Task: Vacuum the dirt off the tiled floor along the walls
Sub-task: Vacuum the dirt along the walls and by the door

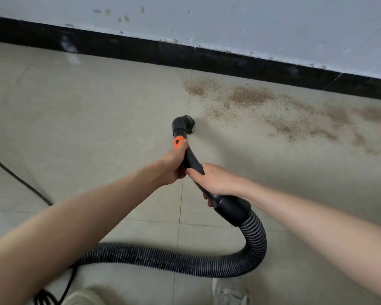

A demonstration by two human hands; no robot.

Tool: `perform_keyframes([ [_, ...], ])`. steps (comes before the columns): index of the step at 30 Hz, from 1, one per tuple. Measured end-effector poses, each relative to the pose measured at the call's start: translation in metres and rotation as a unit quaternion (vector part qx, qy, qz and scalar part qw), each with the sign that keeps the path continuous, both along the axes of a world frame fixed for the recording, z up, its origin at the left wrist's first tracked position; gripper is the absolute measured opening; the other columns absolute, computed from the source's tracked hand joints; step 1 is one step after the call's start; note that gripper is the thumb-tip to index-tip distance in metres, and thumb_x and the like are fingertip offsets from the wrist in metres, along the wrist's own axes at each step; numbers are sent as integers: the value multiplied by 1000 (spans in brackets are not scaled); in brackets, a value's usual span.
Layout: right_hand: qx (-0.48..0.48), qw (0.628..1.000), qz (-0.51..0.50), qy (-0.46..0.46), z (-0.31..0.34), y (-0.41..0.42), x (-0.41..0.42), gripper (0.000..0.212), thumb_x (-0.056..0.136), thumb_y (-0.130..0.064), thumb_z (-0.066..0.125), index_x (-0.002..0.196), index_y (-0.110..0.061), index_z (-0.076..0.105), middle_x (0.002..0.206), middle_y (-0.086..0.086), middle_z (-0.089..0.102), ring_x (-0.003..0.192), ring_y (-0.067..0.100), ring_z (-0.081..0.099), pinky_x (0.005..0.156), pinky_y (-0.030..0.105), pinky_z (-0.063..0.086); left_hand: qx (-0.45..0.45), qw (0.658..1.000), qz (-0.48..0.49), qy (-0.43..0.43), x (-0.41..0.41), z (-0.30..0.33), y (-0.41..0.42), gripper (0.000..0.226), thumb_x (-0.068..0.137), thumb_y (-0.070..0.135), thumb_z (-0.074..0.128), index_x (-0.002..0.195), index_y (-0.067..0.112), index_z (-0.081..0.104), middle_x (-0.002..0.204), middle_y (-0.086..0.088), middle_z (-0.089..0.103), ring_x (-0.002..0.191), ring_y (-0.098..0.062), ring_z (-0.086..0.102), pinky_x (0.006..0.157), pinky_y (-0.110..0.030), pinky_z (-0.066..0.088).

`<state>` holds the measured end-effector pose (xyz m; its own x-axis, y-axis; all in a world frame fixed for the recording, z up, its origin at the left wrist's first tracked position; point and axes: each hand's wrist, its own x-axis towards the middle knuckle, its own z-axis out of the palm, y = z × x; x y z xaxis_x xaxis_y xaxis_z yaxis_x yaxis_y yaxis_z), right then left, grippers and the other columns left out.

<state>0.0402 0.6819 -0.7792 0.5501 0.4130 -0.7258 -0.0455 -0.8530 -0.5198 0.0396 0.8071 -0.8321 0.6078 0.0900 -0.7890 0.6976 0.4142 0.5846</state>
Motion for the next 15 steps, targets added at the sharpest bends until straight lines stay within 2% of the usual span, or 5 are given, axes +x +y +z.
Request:
perform_keyframes([
  [4,23,1000,-8,-6,-6,12,18,41,96,-50,44,80,-13,42,61,7,61,47,26,63,43,21,45,24,998,53,-19,21,-5,12,33,98,41,39,84,12,45,82,-4,49,73,-16,51,68,-26,46],
  [6,21,998,24,-58,-10,10,25,43,95,-54,47,75,-15,45,67,6,64,61,26,67,58,30,51,11,997,69,-24,32,-6,15,33,98,41,39,86,11,45,82,-4,48,73,-16,51,61,-27,44],
  [9,-8,992,39,-120,-16,0,33,43,91,-59,50,76,-19,48,81,4,69,81,26,66,76,36,51,5,996,85,-33,50,-11,22,38,98,44,39,101,6,45,85,-5,49,76,-17,52,71,-30,45],
  [12,-13,987,18,-162,-26,-9,36,40,87,-61,53,85,-21,50,85,-1,68,81,22,64,74,35,50,12,994,101,-40,70,-19,33,47,97,50,40,112,5,43,91,-7,52,84,-20,53,80,-33,45],
  [15,15,980,-15,-198,-33,-15,39,37,87,-58,53,86,-21,49,78,0,65,74,24,62,66,35,48,23,994,98,-40,86,-24,33,50,96,51,41,114,4,43,88,-7,53,79,-19,54,77,-33,46],
])
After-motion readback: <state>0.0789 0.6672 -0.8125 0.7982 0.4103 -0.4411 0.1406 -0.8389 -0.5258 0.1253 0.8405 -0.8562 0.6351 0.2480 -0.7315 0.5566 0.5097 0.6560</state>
